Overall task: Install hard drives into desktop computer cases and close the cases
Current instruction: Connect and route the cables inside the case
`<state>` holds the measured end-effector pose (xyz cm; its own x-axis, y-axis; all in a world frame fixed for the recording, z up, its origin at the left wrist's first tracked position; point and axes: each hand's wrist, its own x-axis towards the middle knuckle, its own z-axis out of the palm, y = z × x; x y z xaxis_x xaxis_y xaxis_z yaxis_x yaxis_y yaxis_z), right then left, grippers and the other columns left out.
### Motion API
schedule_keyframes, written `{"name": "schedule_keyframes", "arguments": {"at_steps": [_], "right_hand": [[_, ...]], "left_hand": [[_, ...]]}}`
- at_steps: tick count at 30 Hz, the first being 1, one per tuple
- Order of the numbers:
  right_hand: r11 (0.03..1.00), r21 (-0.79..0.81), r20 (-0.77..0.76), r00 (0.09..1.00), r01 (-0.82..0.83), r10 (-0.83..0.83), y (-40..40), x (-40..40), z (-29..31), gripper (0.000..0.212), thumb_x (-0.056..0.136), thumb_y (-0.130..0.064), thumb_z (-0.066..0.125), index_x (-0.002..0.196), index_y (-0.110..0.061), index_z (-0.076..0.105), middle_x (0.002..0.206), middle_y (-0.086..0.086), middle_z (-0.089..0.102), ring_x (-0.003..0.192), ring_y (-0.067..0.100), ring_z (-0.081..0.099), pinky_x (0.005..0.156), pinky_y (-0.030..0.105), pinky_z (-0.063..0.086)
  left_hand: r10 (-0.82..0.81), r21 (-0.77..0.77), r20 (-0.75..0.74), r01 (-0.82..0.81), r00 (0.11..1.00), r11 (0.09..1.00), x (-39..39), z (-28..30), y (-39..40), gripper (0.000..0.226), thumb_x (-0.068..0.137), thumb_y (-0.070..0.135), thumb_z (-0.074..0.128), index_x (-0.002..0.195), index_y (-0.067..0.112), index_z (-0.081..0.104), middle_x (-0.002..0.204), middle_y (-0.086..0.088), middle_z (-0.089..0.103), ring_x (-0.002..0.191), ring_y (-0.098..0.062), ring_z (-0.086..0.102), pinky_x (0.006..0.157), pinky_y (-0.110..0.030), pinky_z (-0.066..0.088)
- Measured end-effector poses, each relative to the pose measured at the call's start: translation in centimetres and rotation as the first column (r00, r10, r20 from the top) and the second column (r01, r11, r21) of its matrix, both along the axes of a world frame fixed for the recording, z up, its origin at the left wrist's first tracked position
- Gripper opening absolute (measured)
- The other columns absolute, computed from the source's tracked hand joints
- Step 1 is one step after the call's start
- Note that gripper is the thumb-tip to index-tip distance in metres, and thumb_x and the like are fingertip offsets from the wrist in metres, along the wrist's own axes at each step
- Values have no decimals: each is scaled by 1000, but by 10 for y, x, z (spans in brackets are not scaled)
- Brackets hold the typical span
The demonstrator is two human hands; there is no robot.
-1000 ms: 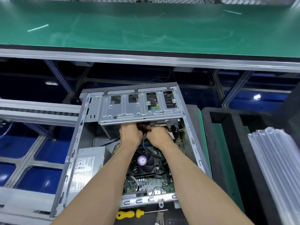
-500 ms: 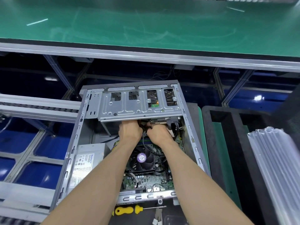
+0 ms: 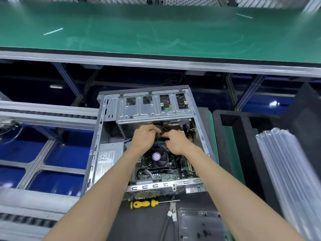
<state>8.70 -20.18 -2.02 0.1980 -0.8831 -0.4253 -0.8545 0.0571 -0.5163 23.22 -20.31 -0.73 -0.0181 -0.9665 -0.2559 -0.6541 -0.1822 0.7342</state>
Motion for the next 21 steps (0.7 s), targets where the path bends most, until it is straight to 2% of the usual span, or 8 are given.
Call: {"name": "schedule_keyframes", "arguments": {"at_steps": [2,5,7,9,11,15,19,21], "right_hand": [[999,-21,-1,999,33,-33,14,-5,8,43,100,-4,46,141,-11,56,147,14,52,138,30,42,113,30,29],[985,-69,40,987,159,-156,34,-9,19,34,100,-5,48,129,-7,66,139,19,56,129,31,51,100,28,42],[961,-122,38,969,247,-244,46,-10,25,23,94,0,49,96,-4,71,110,23,63,109,34,58,91,33,51],[924,-172,2,938,342,-346,56,-11,28,14,90,0,51,78,-7,52,74,14,54,70,26,54,62,39,53],[898,-161,-27,908,409,-418,65,-8,32,9,93,-7,55,95,-14,49,74,8,54,62,17,49,45,28,36],[815,57,80,811,577,-580,64,-8,30,50,98,-14,52,141,6,34,119,20,61,84,24,57,51,25,38],[691,357,304,621,629,-723,57,-11,30,49,93,-4,59,139,3,44,130,16,56,105,27,55,87,39,48],[670,391,377,555,631,-742,58,-10,29,44,92,0,61,134,2,48,115,18,69,95,26,53,81,40,47]], "left_hand": [[14,-19,-90,-15,996,1000,-1,8,11,32,95,14,50,85,26,78,96,9,74,107,-22,62,97,-35,45],[-64,-53,-70,60,995,997,-3,14,24,12,87,22,68,79,30,72,81,18,70,87,-12,66,78,-22,48],[-118,-85,27,120,993,989,-2,16,32,19,85,11,71,83,30,68,78,14,69,77,-7,69,72,-17,52],[-116,-69,14,116,993,991,0,16,39,31,85,-4,62,85,27,68,81,7,71,65,-3,70,58,-11,51],[-116,-19,-17,116,993,993,3,21,46,37,83,-11,53,87,22,69,91,2,70,63,-4,70,54,-11,50],[-253,79,46,249,966,965,7,28,57,34,84,-2,63,89,31,71,98,11,67,95,-6,62,85,-24,49],[-307,212,-47,309,951,927,18,32,67,40,87,-9,60,105,23,75,106,8,69,96,-1,62,85,-20,52],[-331,231,-72,339,941,912,28,36,69,45,87,-13,57,118,17,70,110,2,71,99,-2,63,75,-13,53]]}}
